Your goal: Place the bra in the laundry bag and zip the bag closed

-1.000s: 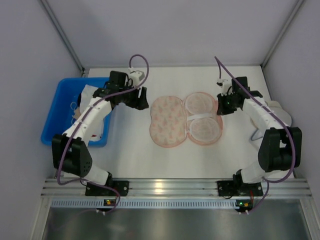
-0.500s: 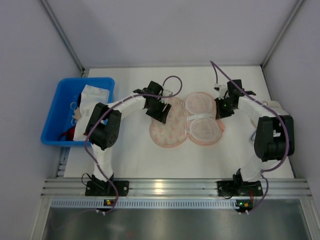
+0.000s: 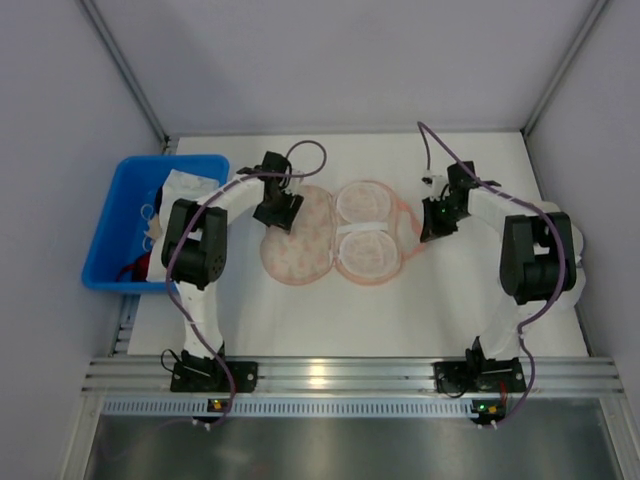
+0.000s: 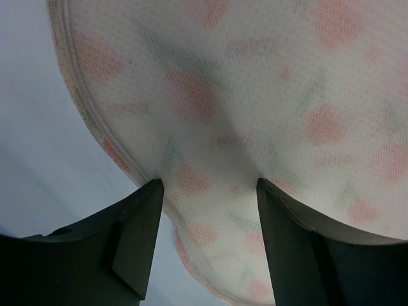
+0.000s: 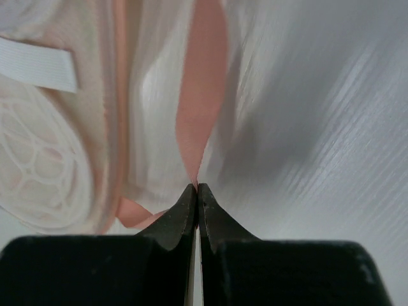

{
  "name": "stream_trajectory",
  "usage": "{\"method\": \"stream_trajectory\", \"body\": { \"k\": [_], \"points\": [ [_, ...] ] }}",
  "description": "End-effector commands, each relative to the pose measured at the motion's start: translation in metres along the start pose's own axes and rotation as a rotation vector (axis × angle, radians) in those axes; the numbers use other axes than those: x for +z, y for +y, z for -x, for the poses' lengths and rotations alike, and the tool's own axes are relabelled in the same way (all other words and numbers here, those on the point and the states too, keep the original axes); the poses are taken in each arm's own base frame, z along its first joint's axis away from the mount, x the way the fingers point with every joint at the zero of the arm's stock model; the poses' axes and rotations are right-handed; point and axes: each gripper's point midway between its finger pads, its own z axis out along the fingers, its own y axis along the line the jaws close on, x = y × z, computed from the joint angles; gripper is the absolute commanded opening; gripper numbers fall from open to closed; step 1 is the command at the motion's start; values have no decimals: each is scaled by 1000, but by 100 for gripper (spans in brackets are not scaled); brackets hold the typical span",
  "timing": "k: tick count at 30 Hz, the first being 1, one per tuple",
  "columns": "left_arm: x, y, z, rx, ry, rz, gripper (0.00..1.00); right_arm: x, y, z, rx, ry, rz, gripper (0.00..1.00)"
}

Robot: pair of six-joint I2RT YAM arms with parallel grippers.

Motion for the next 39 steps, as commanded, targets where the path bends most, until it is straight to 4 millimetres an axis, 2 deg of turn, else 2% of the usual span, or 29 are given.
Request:
{"method": "stream_trajectory", "body": {
  "k": [1,3,6,8,9,10,12,14,15,17,18,20,21,22,23,24,25,26,28,29,31,32,33,35,39],
  "points": [
    [-6,46,-5,-22,26,81,66,0,7,37,-8,-84,41,0],
    [-11,54,-2,-1,15,73,68,1,12,40,0,-80,68,0],
    [-28,39,7,63,-30,-21,75,5,19,28,-1,-46,97,0],
    [-50,21,20,88,-104,-113,81,4,23,21,-15,-42,108,0],
    [-60,16,26,84,-130,-136,82,7,24,9,-9,-20,111,0],
    [-78,8,35,85,-182,-173,83,5,25,6,-14,-21,115,0],
    [-103,4,51,64,-250,-191,85,5,30,-9,-8,-1,139,0],
    [-137,0,66,36,-337,-204,87,-1,41,-15,-10,-10,188,1],
    [-153,3,69,19,-365,-206,88,-1,45,-25,-5,5,201,1],
    [-173,8,74,-16,-403,-226,89,-8,55,-29,-35,-10,217,1],
    [-182,22,74,-51,-420,-211,89,-8,59,-38,-42,5,222,2],
    [-195,35,71,-88,-427,-208,89,-13,73,-43,-82,5,240,3],
    [-200,52,65,-122,-425,-188,90,-14,77,-50,-91,19,247,3],
    [-204,60,60,-130,-418,-183,90,-16,81,-51,-112,18,248,4],
    [-209,65,48,-121,-380,-182,89,-15,86,-55,-137,29,240,9],
    [-215,81,38,-148,-376,-183,89,-15,87,-56,-149,34,233,15],
    [-222,87,30,-154,-373,-189,88,-16,87,-59,-158,46,226,19],
    [-227,102,7,-173,-334,-186,88,-17,85,-57,-167,49,206,29],
    [-241,108,-16,-165,-313,-196,88,-22,78,-62,-181,80,177,44],
    [-242,110,-37,-131,-259,-193,87,-24,75,-61,-181,82,164,60],
    [-249,123,-67,-123,-200,-139,87,-32,70,-56,-188,59,146,71],
    [-246,124,-81,-95,-162,-133,86,-37,64,-55,-192,56,131,80],
    [-251,126,-95,-99,-139,-110,86,-42,61,-51,-201,43,119,93],
    [-246,132,-120,-99,-58,-56,86,-49,55,-51,-211,48,105,99],
    [-245,133,-150,-144,27,9,85,-67,51,-35,-241,7,74,99]
  ]
}}
